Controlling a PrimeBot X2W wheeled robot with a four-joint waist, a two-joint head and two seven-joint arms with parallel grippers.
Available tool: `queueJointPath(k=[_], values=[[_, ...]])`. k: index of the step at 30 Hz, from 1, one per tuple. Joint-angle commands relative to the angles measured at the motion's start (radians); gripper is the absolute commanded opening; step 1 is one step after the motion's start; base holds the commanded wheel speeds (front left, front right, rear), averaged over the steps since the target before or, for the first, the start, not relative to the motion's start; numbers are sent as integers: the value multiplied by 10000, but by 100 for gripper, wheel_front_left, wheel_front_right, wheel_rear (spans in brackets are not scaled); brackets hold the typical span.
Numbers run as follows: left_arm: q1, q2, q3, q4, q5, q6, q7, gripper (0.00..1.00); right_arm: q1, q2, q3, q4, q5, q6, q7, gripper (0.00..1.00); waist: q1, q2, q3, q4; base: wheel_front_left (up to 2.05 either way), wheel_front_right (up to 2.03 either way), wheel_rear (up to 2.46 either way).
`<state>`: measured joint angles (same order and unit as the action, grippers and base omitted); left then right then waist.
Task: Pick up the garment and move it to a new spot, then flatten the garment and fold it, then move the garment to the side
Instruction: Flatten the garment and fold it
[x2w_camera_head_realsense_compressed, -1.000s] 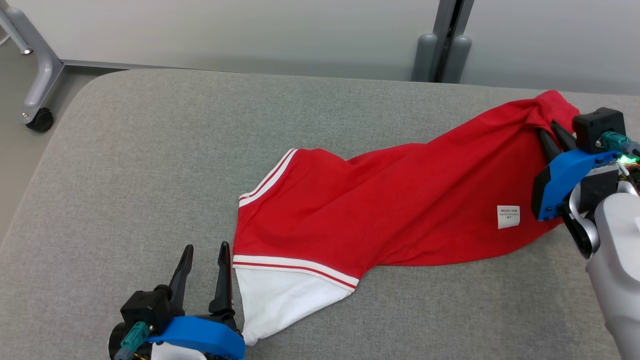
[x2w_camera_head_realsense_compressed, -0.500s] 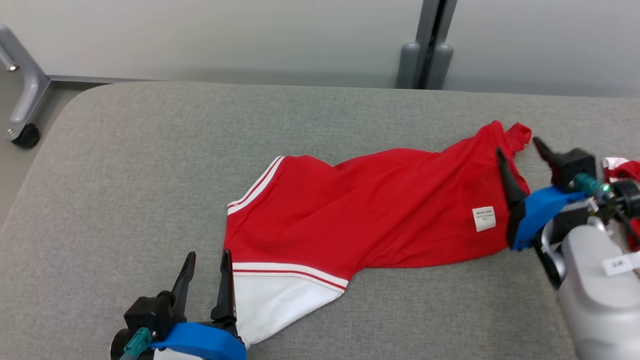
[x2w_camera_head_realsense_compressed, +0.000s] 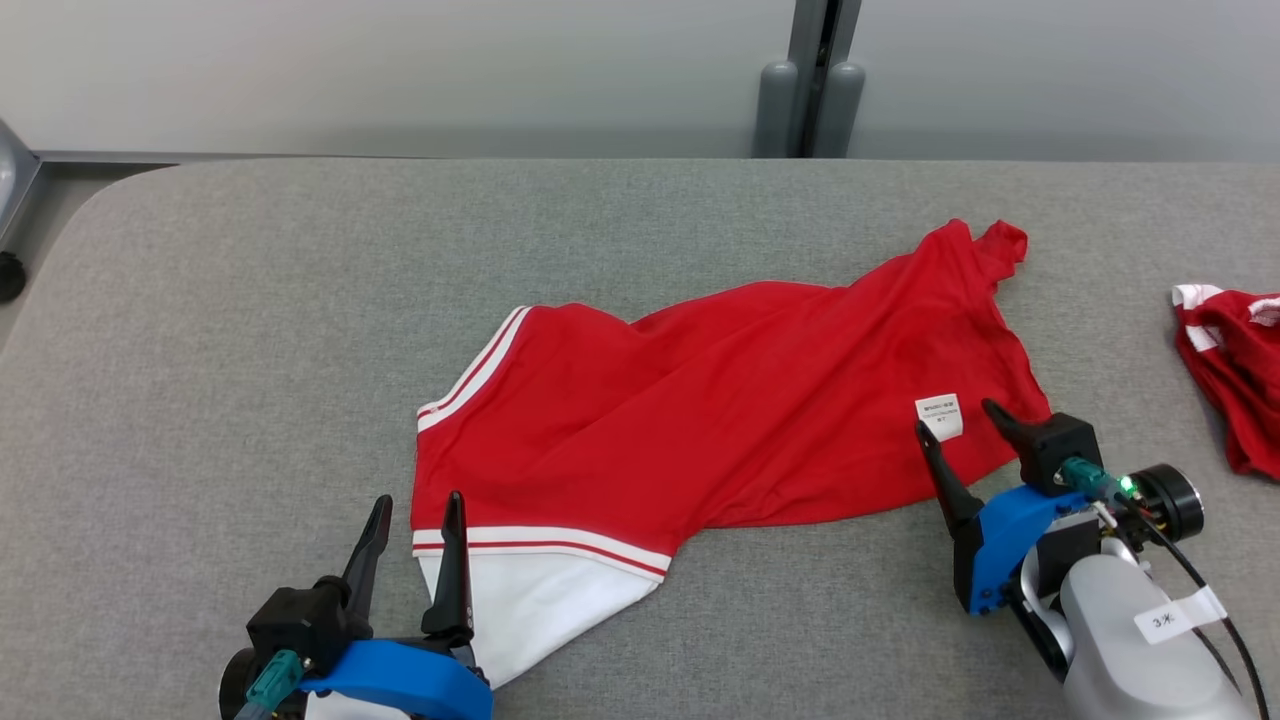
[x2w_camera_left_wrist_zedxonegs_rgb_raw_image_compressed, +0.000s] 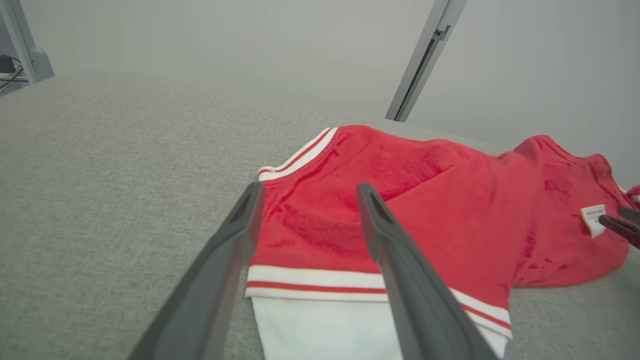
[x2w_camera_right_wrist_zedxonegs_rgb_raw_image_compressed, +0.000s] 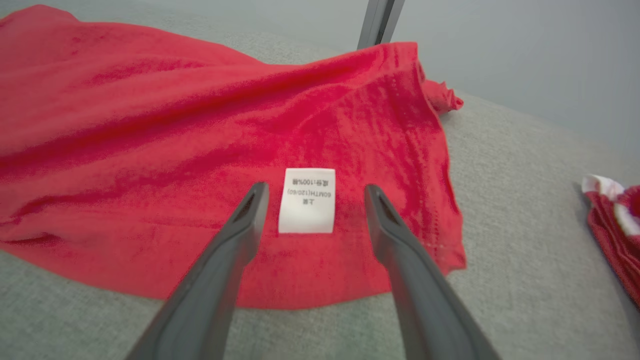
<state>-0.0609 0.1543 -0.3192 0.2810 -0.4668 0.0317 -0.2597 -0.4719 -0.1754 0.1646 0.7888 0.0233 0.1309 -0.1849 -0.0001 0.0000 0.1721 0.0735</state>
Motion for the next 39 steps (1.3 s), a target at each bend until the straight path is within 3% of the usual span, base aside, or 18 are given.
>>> queueJointPath(k=[1,11,12,13,14,17,22,27,39], values=[[-152,55,-14,-22,-3,23,-2,100,-268,-43,-47,95,-137,-3,-24,100,1,0,104,106,0,0,0],[-346,36,-41,12,-27,55,-6,100,-1027,124,-55,1279,-529,-3,-121,100,1,0,422,480,0,0,0],[-358,38,-34,15,-34,61,-10,100,-1080,141,-53,1377,-565,-3,-163,89,1,0,437,492,0,0,0],[-368,38,-22,16,-36,70,-13,100,-1133,155,-45,1463,-582,-3,-208,49,1,0,447,497,0,0,0],[-368,38,-22,16,-36,70,-13,100,-1133,155,-45,1463,-582,-3,-208,49,1,0,447,497,0,0,0],[-369,47,3,20,-40,108,-22,100,-1188,200,-24,1691,-630,-3,-330,27,1,0,467,475,0,0,0],[-385,88,26,-22,-37,120,-35,100,-1225,276,-72,1787,-719,-3,-557,10,1,0,483,343,0,0,0],[-405,116,16,-21,-27,115,-45,100,-1038,391,-173,1597,-845,-3,-729,0,1,0,506,147,0,0,0],[-313,162,16,-32,-21,179,-49,100,-16,482,-544,116,-901,-3,-806,0,1,0,336,-79,0,0,0]])
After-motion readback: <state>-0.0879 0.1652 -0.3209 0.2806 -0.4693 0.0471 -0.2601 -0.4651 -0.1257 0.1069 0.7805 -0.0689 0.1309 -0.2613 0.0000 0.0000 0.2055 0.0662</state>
